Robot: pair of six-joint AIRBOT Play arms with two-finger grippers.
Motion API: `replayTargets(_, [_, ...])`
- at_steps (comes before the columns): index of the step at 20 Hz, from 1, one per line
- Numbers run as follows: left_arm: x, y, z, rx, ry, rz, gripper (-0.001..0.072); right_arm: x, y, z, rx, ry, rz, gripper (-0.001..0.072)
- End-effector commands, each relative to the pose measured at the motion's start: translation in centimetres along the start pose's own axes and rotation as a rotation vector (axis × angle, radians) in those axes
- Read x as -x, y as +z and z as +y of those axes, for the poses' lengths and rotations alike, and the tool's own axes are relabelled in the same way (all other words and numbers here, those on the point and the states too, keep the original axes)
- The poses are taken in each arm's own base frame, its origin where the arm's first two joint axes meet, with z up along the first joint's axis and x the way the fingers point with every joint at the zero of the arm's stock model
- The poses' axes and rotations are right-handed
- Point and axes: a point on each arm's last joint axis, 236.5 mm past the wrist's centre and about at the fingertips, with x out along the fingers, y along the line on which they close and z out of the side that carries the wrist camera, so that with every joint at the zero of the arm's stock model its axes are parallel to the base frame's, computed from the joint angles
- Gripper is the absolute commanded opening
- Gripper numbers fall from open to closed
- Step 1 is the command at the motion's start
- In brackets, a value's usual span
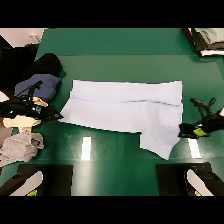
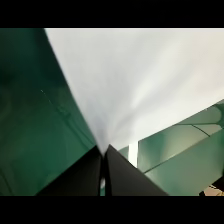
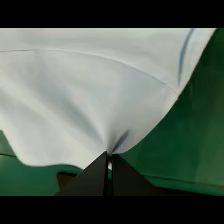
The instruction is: Fold the shirts.
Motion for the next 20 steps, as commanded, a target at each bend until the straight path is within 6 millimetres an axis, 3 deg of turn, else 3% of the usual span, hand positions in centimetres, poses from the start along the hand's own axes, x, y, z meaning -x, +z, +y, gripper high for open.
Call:
replayTargets(1, [2.6, -3.4, -3.0, -0.031, -0.023, 0.048, 0.0019, 5.4, -1.7, -1.4, -0.002, -0.120, -0.071, 0.0015])
replayTargets(4, [3.3, -3.5, -4.0, -0.026, -0.032, 0.016, 0.0020, 8.3, 0.2, -0.7, 0.015, -0.120, -0.219, 0.0015])
replayTargets(7, [3.3, -0.4, -3.2, -0.021, -0.002, -0.109, 0.0019, 9.8, 4.0, 0.0, 0.027, -0.100, -0.337, 0.0015])
replayTargets(10, [2.7, 2.7, -3.6, -0.089, 0.046, -0.233, 0.0019, 9.6, 8.8, 1.2, 0.057, -0.059, -0.388, 0.0015])
replayTargets(13, [0.1, 3.7, -3.6, -0.130, 0.078, -0.212, 0.0020, 8.6, 12.8, 1.7, 0.074, -0.056, -0.391, 0.0015])
replayTargets(16, [-2.7, 5.0, -0.9, -0.055, 0.096, -0.176, 0.0021, 7.4, 15.4, 1.7, 0.074, -0.053, -0.354, 0.0015])
replayTargets(20, [-4.9, 7.3, 1.5, 0.009, 0.124, -0.204, 0.0022, 6.6, 18.5, 1.4, 0.068, -0.053, -0.337, 0.0016])
